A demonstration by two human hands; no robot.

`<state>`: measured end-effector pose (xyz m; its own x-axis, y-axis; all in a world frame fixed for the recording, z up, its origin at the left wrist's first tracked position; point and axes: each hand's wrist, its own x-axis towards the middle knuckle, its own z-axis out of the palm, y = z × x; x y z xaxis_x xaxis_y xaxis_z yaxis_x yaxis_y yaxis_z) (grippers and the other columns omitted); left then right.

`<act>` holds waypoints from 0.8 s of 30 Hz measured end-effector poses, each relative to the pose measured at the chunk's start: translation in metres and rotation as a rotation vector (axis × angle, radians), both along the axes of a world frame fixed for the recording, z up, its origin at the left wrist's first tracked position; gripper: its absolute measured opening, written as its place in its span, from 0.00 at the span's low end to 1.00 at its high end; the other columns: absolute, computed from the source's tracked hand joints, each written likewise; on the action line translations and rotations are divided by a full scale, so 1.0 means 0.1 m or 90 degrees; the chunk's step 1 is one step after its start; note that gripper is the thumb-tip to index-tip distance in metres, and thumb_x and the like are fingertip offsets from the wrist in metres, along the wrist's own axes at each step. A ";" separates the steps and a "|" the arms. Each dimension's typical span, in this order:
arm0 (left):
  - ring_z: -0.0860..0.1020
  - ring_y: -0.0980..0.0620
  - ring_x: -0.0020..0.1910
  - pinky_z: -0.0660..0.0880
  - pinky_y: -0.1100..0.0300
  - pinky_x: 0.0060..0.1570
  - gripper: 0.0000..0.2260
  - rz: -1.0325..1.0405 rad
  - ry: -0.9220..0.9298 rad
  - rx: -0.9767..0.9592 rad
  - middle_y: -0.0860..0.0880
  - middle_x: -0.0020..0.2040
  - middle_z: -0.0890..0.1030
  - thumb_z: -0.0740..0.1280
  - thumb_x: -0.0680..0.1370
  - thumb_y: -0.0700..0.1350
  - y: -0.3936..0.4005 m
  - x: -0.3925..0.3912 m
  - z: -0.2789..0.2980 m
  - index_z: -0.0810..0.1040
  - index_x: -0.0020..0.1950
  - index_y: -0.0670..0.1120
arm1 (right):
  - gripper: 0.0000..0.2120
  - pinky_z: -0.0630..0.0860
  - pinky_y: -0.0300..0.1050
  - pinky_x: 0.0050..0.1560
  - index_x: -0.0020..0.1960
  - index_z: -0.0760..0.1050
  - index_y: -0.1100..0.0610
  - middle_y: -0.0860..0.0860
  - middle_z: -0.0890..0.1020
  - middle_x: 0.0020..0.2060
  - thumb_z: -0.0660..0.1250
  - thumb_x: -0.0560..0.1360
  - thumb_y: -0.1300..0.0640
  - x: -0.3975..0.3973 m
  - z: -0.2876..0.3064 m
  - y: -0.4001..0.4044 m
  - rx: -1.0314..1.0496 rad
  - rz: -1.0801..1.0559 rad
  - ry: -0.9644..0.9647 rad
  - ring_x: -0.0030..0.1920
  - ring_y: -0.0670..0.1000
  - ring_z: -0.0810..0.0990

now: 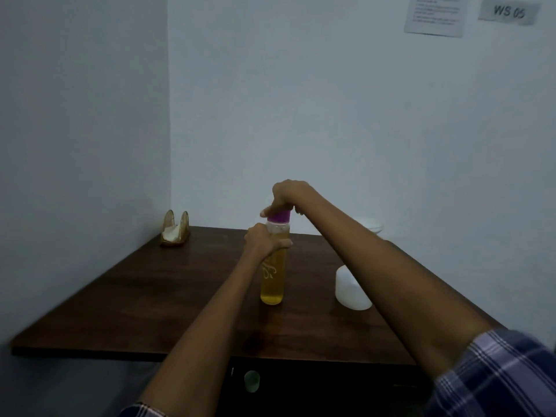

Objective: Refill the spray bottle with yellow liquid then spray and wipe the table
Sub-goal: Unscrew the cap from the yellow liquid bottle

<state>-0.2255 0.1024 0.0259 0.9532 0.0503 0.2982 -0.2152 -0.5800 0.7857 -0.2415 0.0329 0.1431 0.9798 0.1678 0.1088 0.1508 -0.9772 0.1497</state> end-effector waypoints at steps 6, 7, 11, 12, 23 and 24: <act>0.78 0.44 0.56 0.77 0.52 0.55 0.26 -0.010 -0.005 -0.008 0.41 0.57 0.79 0.75 0.69 0.50 0.00 0.00 -0.01 0.73 0.62 0.40 | 0.21 0.73 0.46 0.51 0.67 0.69 0.61 0.57 0.73 0.64 0.65 0.77 0.55 -0.04 0.12 -0.04 0.091 0.053 0.076 0.63 0.57 0.73; 0.78 0.44 0.56 0.77 0.51 0.56 0.26 -0.012 -0.004 -0.009 0.41 0.57 0.79 0.74 0.69 0.50 0.00 0.00 0.00 0.73 0.62 0.40 | 0.24 0.73 0.47 0.51 0.67 0.69 0.62 0.57 0.74 0.62 0.65 0.76 0.48 -0.04 0.10 -0.05 0.086 0.038 0.042 0.61 0.57 0.74; 0.78 0.43 0.57 0.77 0.51 0.57 0.26 -0.011 -0.006 -0.007 0.40 0.58 0.79 0.74 0.69 0.49 0.01 -0.02 0.01 0.73 0.63 0.39 | 0.23 0.77 0.47 0.50 0.65 0.70 0.64 0.59 0.77 0.60 0.63 0.78 0.48 0.05 0.00 -0.05 0.072 0.020 0.039 0.52 0.56 0.78; 0.78 0.44 0.57 0.77 0.51 0.57 0.26 -0.010 -0.006 -0.012 0.40 0.58 0.79 0.75 0.69 0.49 0.00 -0.02 0.00 0.73 0.63 0.39 | 0.20 0.78 0.48 0.52 0.65 0.70 0.63 0.59 0.76 0.62 0.63 0.78 0.53 0.05 0.03 -0.05 0.093 0.041 0.075 0.56 0.57 0.77; 0.78 0.44 0.56 0.75 0.54 0.54 0.25 -0.008 -0.014 0.006 0.40 0.57 0.79 0.74 0.70 0.50 0.01 -0.03 0.00 0.74 0.61 0.39 | 0.23 0.72 0.44 0.47 0.64 0.71 0.62 0.56 0.79 0.55 0.63 0.77 0.47 0.11 0.00 -0.03 0.046 0.005 0.021 0.52 0.55 0.78; 0.78 0.44 0.56 0.76 0.54 0.53 0.25 -0.007 -0.014 0.003 0.40 0.57 0.79 0.74 0.69 0.50 0.00 -0.02 -0.01 0.73 0.62 0.39 | 0.22 0.71 0.44 0.48 0.67 0.69 0.62 0.56 0.77 0.61 0.64 0.77 0.51 0.09 0.05 -0.03 0.057 0.019 0.054 0.57 0.55 0.77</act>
